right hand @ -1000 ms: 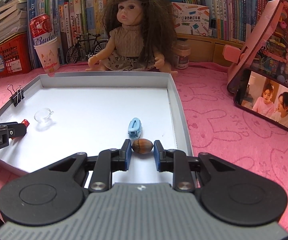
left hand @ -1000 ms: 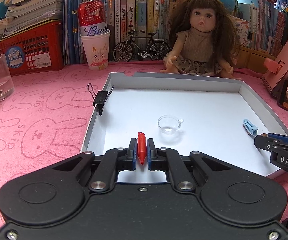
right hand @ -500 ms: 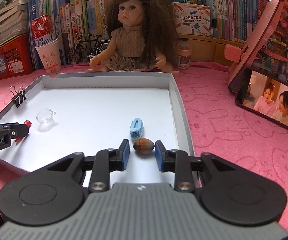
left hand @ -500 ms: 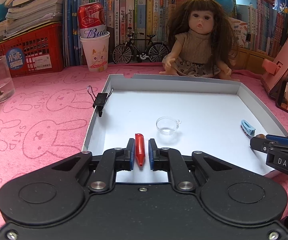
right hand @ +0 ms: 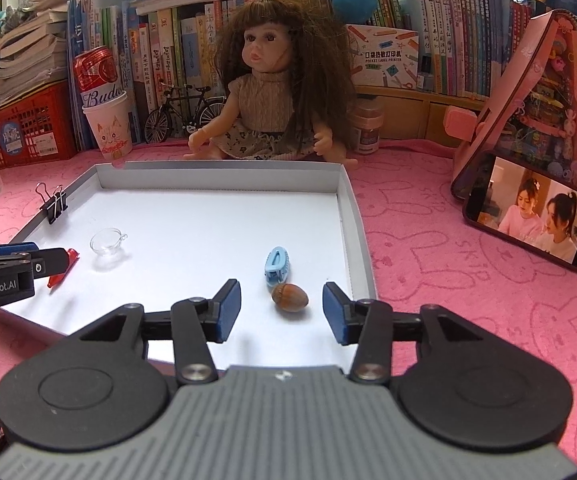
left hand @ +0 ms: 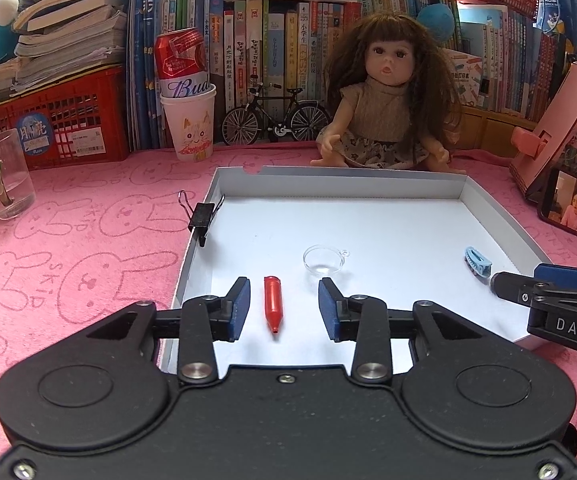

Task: Organize rigid objects
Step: 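Open both tools to drop the crayon and nut into the box, then move both tools back toward the remaining objects on the cloth, then grasp a flat black lid with the left tool while the right tool grasps a black cap, then carry the black lid and black cap over the white box with both tools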

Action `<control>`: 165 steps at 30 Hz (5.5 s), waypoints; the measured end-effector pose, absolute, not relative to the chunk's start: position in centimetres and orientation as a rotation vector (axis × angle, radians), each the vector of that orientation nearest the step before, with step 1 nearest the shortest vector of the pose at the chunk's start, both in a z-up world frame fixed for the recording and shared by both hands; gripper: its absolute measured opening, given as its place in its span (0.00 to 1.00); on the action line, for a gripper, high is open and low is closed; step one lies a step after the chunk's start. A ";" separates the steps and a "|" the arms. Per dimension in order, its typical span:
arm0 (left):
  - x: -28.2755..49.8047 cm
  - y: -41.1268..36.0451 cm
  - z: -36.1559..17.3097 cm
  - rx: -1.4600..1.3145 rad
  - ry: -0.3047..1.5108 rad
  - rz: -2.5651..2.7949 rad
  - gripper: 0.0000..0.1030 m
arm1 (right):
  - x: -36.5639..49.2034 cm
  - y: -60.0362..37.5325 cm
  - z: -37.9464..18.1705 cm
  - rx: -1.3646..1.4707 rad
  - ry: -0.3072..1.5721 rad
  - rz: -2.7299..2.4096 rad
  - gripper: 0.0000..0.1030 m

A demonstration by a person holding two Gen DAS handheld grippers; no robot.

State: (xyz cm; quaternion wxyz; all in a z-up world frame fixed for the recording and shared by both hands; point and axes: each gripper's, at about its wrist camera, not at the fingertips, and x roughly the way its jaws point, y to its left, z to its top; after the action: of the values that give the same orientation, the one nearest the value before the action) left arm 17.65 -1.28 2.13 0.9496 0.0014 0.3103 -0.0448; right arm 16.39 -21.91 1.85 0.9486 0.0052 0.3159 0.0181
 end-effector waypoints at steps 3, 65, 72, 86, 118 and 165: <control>17.1 -1.4 2.5 0.007 0.623 -0.101 0.39 | 15.8 -21.9 2.3 0.011 0.628 0.044 0.63; 1.7 -0.7 2.0 0.065 0.580 -0.224 0.45 | 3.9 -20.6 0.9 -0.019 0.622 0.149 0.75; 0.7 -0.5 1.5 0.060 0.609 -0.268 0.43 | 3.4 -20.7 0.6 -0.010 0.626 0.147 0.75; 1.9 1.6 0.4 -0.111 0.676 -0.257 0.41 | 3.6 -21.1 0.2 0.000 0.640 0.113 0.60; 1.5 0.1 1.6 -0.040 0.558 -0.217 0.30 | 3.6 -21.4 0.8 0.015 0.607 0.094 0.37; 15.7 -1.2 2.7 -0.008 0.583 -0.219 0.30 | 13.7 -22.2 2.7 0.130 0.576 0.098 0.36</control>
State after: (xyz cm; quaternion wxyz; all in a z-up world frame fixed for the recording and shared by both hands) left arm 15.65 -1.23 2.66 0.9519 -0.0040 0.2869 -0.1075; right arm 13.75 -22.19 2.75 0.9555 0.0642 0.2839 0.0485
